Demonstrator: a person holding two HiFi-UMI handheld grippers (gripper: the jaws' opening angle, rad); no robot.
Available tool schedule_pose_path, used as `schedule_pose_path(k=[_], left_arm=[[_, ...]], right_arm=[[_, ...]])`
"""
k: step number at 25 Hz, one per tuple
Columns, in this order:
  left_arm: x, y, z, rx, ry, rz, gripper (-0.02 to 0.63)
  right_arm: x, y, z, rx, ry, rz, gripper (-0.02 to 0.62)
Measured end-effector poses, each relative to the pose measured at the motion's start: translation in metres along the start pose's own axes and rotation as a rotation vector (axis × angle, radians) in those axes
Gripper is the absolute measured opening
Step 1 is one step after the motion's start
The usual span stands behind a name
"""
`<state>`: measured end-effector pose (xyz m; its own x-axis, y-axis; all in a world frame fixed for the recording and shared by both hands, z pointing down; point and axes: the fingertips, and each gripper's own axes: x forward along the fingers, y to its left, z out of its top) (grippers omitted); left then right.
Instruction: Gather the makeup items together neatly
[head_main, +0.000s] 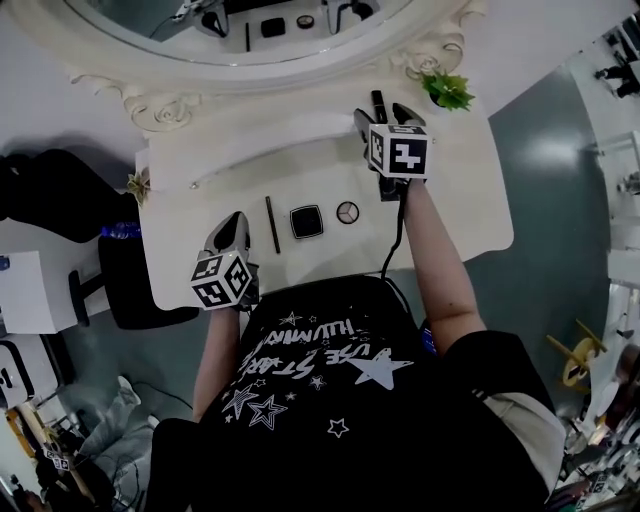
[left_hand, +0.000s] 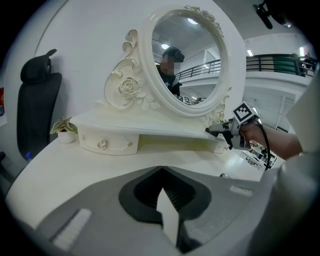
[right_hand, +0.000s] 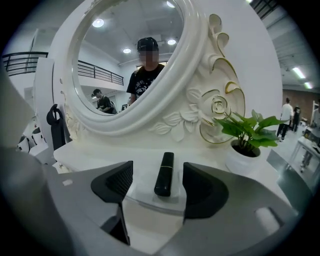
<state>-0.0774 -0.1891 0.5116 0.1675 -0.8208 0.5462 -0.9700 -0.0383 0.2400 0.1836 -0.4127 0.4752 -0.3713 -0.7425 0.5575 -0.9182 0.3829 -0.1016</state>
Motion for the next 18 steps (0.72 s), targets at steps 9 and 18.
schedule_pose_path(k=[9,18], left_arm=[[0.003,0.002,0.002,-0.001,0.005,0.003,0.002],[0.007,0.007,0.006,0.000,0.000,-0.013,0.002]], right_arm=[[0.006,-0.005,-0.001,-0.002,0.029,-0.039,0.241],[0.004,-0.013,-0.010,0.006,0.080,-0.105,0.130]])
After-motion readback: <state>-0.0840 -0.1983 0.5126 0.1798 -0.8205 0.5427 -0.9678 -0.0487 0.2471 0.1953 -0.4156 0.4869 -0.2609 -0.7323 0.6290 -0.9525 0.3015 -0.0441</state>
